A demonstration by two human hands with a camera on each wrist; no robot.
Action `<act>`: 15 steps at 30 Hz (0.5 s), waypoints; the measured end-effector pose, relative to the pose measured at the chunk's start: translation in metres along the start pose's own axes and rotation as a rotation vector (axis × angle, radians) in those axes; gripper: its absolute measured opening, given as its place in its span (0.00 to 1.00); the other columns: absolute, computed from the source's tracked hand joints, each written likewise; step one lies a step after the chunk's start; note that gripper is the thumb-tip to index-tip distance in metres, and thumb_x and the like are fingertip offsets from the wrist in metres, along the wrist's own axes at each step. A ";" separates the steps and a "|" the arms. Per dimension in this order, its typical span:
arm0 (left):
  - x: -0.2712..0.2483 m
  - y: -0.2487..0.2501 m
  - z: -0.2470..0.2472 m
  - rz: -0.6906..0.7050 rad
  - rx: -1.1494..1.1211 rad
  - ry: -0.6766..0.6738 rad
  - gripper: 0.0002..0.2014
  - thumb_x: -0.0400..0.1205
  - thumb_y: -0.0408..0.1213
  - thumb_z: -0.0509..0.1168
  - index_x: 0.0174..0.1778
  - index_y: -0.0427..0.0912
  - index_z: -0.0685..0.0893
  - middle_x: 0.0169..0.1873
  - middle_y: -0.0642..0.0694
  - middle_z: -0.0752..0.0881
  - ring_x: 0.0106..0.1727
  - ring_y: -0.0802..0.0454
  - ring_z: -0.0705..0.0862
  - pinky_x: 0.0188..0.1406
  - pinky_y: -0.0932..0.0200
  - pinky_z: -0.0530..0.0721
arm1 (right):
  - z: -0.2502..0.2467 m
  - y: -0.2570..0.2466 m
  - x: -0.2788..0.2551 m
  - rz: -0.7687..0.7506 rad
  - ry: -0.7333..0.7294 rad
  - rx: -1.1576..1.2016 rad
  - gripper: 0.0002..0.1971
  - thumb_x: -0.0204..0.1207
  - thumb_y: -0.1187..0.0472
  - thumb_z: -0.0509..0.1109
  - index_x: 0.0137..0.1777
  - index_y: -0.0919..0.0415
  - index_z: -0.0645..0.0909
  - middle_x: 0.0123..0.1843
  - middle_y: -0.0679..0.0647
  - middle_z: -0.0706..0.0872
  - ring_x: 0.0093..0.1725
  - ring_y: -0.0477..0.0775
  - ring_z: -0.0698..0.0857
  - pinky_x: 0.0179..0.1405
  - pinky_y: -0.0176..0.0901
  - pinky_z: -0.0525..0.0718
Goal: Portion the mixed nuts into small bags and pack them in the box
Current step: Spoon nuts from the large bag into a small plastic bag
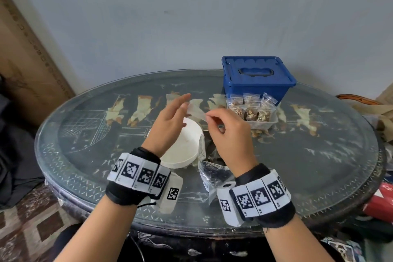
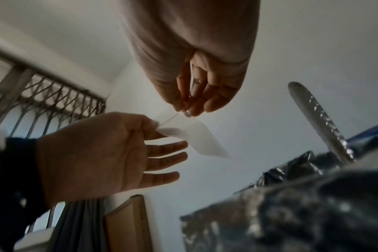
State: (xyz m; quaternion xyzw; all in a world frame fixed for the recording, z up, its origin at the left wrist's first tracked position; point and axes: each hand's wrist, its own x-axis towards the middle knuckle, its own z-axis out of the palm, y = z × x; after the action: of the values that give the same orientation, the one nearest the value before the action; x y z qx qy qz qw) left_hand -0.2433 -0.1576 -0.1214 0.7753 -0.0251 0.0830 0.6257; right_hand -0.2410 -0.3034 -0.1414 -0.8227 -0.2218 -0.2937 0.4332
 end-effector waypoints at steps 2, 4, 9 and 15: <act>-0.008 -0.007 0.004 0.134 0.158 0.019 0.19 0.87 0.38 0.50 0.75 0.49 0.68 0.68 0.54 0.73 0.68 0.65 0.71 0.65 0.78 0.65 | -0.002 -0.002 -0.006 0.062 0.052 0.049 0.02 0.74 0.69 0.70 0.44 0.65 0.84 0.39 0.51 0.86 0.38 0.43 0.81 0.38 0.27 0.79; -0.014 -0.014 0.007 0.238 0.209 0.044 0.20 0.87 0.43 0.52 0.76 0.51 0.63 0.72 0.54 0.67 0.72 0.67 0.63 0.64 0.86 0.57 | -0.003 -0.005 -0.012 0.119 0.095 0.090 0.02 0.74 0.69 0.71 0.43 0.64 0.84 0.37 0.48 0.85 0.39 0.41 0.80 0.38 0.21 0.76; -0.020 -0.034 0.010 0.389 0.414 -0.066 0.35 0.73 0.58 0.61 0.75 0.56 0.57 0.74 0.57 0.66 0.78 0.58 0.62 0.75 0.69 0.59 | -0.006 -0.011 -0.024 0.267 0.104 0.240 0.01 0.75 0.68 0.71 0.42 0.63 0.83 0.36 0.38 0.83 0.38 0.34 0.81 0.40 0.22 0.76; -0.022 -0.035 0.013 0.489 0.501 0.043 0.36 0.71 0.58 0.64 0.68 0.35 0.75 0.60 0.44 0.81 0.61 0.59 0.73 0.62 0.69 0.67 | -0.007 -0.015 -0.030 0.360 0.061 0.320 0.01 0.75 0.64 0.72 0.42 0.61 0.84 0.36 0.49 0.87 0.39 0.49 0.86 0.43 0.35 0.83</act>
State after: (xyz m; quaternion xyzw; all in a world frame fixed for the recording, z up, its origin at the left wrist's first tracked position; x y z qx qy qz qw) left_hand -0.2586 -0.1645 -0.1611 0.8739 -0.1755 0.2502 0.3781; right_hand -0.2744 -0.3048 -0.1500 -0.7606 -0.1023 -0.1976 0.6098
